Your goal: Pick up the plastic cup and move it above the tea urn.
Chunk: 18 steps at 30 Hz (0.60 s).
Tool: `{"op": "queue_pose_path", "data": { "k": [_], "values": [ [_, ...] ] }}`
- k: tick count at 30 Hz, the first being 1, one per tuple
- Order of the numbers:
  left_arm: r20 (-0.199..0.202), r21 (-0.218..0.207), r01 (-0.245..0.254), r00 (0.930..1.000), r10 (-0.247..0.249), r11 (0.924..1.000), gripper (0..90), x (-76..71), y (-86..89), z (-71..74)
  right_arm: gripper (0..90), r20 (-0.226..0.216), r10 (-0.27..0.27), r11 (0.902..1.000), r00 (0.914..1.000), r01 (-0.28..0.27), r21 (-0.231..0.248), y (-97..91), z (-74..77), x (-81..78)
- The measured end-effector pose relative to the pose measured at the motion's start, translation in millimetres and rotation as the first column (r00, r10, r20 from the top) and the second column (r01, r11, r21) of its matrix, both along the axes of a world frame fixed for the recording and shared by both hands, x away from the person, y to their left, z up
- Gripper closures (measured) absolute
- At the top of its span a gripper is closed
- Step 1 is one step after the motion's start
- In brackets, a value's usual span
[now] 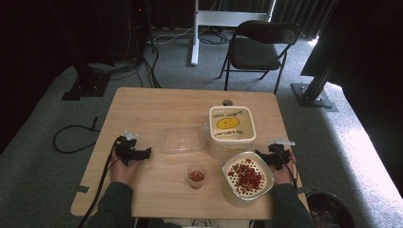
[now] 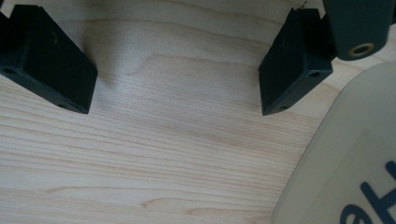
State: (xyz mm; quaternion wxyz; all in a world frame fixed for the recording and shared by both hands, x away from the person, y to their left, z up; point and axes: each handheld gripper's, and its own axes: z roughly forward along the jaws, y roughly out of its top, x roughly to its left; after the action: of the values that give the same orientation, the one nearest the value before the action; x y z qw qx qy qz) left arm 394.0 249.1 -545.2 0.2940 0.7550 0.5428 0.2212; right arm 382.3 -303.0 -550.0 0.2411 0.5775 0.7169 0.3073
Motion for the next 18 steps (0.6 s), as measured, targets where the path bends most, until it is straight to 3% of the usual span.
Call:
{"op": "queue_pose_path", "data": {
  "k": [5, 11, 15, 18],
  "values": [
    [0.0, 0.001, 0.013, 0.9999, -0.013, 0.9999, 2.8, -1.5, 1.3, 0.5, 10.9, 0.0, 0.004, 1.0, 1.0, -0.004, 0.001, -0.2, 0.0, -0.8],
    [0.021, -0.007, 0.035, 0.9992, -0.035, 0.9994, 9.5, -6.0, 3.7, 1.0, 10.8, -0.001, 0.023, 0.9997, 0.9997, -0.023, 0.0, -1.3, 0.0, -2.3],
    [0.022, -0.006, 0.052, 0.9984, -0.051, 0.9986, 18.6, -7.5, 4.7, 3.5, 11.0, -0.001, 0.032, 0.9995, 0.9995, -0.032, 0.0, -1.8, 0.1, -3.1],
    [0.018, -0.007, 0.052, 0.9985, -0.052, 0.9986, 30.7, -8.3, 4.6, 5.7, 11.1, 0.0, 0.035, 0.9994, 0.9994, -0.035, 0.0, -2.1, 0.0, -3.4]
  ]
}}
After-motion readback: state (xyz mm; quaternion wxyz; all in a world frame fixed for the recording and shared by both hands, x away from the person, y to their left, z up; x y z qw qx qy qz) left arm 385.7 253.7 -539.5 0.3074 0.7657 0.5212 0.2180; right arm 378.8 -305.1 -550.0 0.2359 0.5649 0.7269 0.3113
